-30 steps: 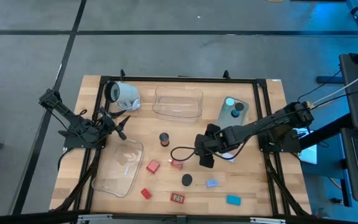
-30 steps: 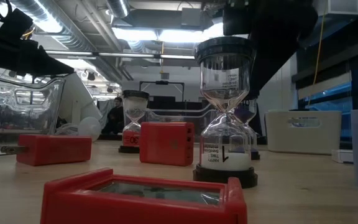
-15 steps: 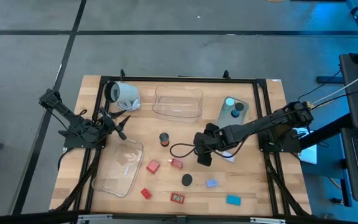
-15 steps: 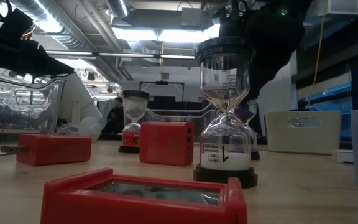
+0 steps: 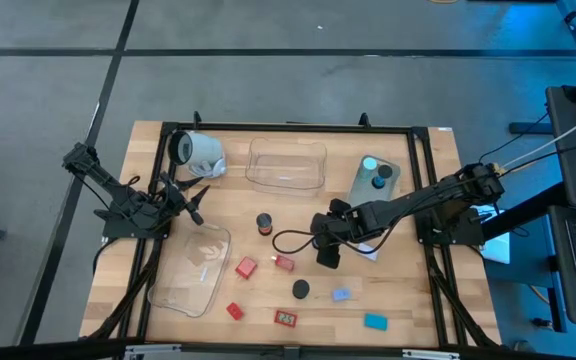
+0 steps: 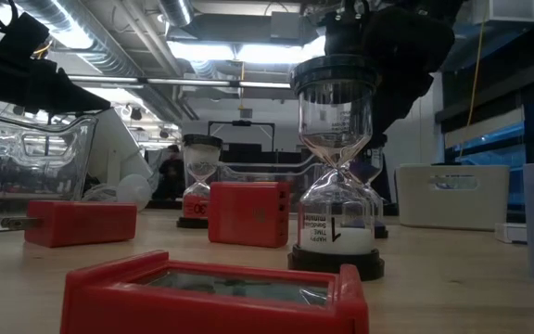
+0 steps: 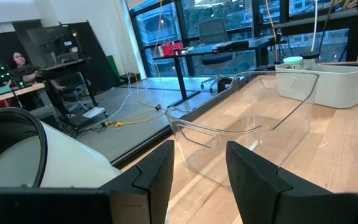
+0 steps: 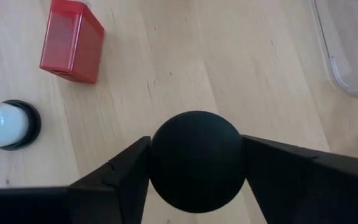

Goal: Pick & Place Office items
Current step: Put the blue hourglass into the grey bin

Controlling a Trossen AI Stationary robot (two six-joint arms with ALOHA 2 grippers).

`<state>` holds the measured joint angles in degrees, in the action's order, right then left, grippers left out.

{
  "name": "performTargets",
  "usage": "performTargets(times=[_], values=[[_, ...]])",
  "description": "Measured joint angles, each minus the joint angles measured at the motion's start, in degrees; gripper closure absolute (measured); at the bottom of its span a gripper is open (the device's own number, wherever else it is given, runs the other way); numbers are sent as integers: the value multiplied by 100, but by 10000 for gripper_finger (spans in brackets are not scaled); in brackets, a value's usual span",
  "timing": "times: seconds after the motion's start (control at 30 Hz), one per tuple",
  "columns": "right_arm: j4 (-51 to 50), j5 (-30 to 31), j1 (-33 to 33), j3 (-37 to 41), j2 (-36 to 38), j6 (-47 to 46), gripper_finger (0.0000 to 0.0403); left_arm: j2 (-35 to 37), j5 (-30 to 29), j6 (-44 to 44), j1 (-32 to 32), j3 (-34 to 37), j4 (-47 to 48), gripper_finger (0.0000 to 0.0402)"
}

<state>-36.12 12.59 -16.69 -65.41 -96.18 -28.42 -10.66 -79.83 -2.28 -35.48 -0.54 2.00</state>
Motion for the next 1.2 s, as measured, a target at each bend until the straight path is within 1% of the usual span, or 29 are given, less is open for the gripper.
performTargets(times=[0.2, 0.4, 0.57, 0.67, 0.73, 0.9, 0.97, 1.07, 1.2], values=[[-4, -1, 0, 0, 2, 0, 188, 0, 0, 1, 0, 0, 0, 258], [-44, 27, 4, 0, 92, -143, 169, 0, 0, 2, 0, 0, 0, 258], [-186, 133, 34, 0, 367, -267, 187, 0, 0, 0, 0, 0, 0, 258], [-313, 184, 115, -2, 673, -316, 187, 0, 0, 2, 2, 0, 0, 258], [-545, 378, 193, -2, 926, -368, 185, 0, 0, 2, 2, 0, 0, 258], [-1446, 779, 569, -2, 1674, -732, 161, 0, 0, 2, 0, 0, 0, 258], [-1815, 858, 755, -2, 1947, -895, 164, 0, 0, 2, 0, 0, 0, 258], [-2295, 904, 1052, -4, 2284, -1126, 181, 0, 0, 3, 2, 0, 0, 258], [-2673, 908, 1426, -7, 2495, -1272, 187, 0, 0, 4, 0, 0, 0, 258]])
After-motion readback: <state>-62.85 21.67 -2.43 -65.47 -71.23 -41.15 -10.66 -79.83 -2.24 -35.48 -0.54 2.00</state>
